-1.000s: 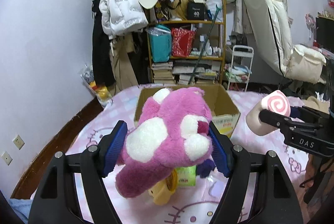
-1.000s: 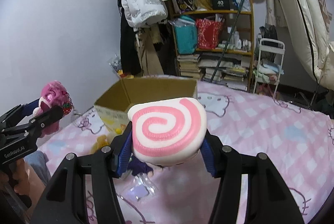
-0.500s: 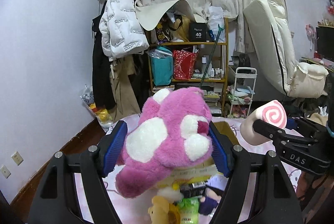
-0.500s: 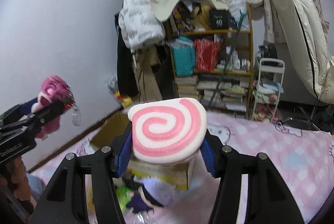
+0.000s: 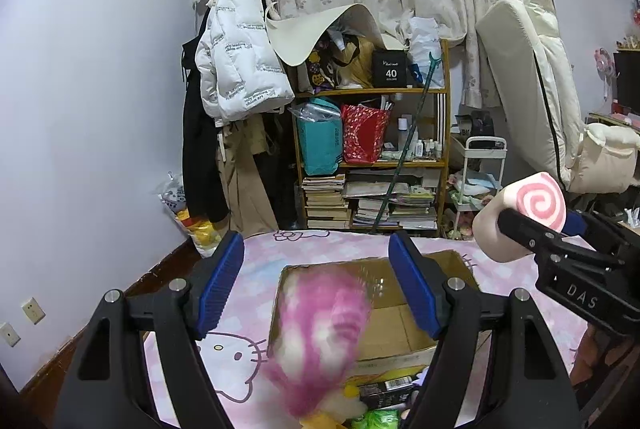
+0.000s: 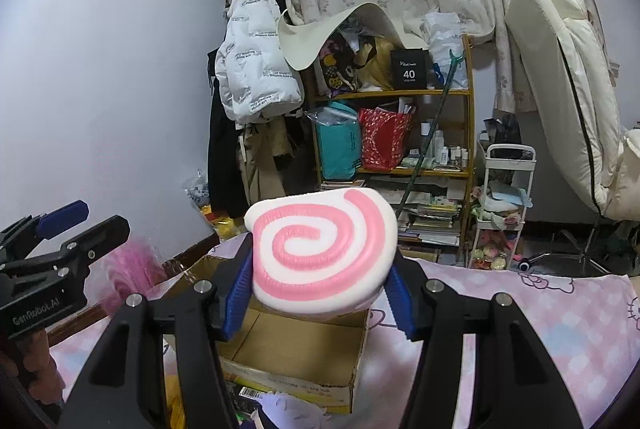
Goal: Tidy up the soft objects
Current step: 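Carry the pink bear with the left tool over the box and release it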
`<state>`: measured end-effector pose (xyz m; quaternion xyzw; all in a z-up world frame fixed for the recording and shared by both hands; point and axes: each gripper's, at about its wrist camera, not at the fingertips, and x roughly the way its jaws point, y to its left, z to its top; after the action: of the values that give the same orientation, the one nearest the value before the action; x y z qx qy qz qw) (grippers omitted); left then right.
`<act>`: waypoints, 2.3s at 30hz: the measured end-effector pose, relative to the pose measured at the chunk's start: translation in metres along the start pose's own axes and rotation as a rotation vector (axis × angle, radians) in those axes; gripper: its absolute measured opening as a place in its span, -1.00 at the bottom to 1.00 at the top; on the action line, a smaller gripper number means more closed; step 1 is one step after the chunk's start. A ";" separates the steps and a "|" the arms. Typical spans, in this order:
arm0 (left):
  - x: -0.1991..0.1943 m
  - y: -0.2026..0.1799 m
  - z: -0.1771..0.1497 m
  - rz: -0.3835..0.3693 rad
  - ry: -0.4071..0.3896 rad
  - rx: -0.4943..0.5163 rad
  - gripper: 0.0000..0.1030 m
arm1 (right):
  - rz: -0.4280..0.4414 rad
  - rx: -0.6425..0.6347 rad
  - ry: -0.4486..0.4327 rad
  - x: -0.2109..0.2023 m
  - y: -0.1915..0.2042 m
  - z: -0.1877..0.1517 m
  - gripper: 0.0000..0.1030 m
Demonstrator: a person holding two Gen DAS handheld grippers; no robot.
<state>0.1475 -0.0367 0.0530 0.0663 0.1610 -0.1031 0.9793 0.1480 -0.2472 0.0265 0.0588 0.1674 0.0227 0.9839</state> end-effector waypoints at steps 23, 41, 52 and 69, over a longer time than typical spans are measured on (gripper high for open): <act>0.050 0.007 -0.065 -0.124 0.362 -0.019 0.59 | 0.070 0.024 0.202 0.058 -0.007 -0.045 0.29; 0.059 -0.048 -0.118 -0.243 0.563 0.260 0.42 | 0.086 0.011 0.272 0.067 -0.008 -0.054 0.29; 0.073 -0.054 -0.141 -0.276 0.687 0.276 -0.05 | 0.106 0.013 0.314 0.078 -0.010 -0.061 0.29; 0.020 -0.024 -0.087 -0.287 0.407 0.134 -0.10 | 0.130 0.048 0.321 0.082 -0.013 -0.062 0.31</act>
<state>0.1344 -0.0496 -0.0379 0.1271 0.3556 -0.2358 0.8955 0.2053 -0.2483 -0.0606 0.0887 0.3185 0.0912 0.9393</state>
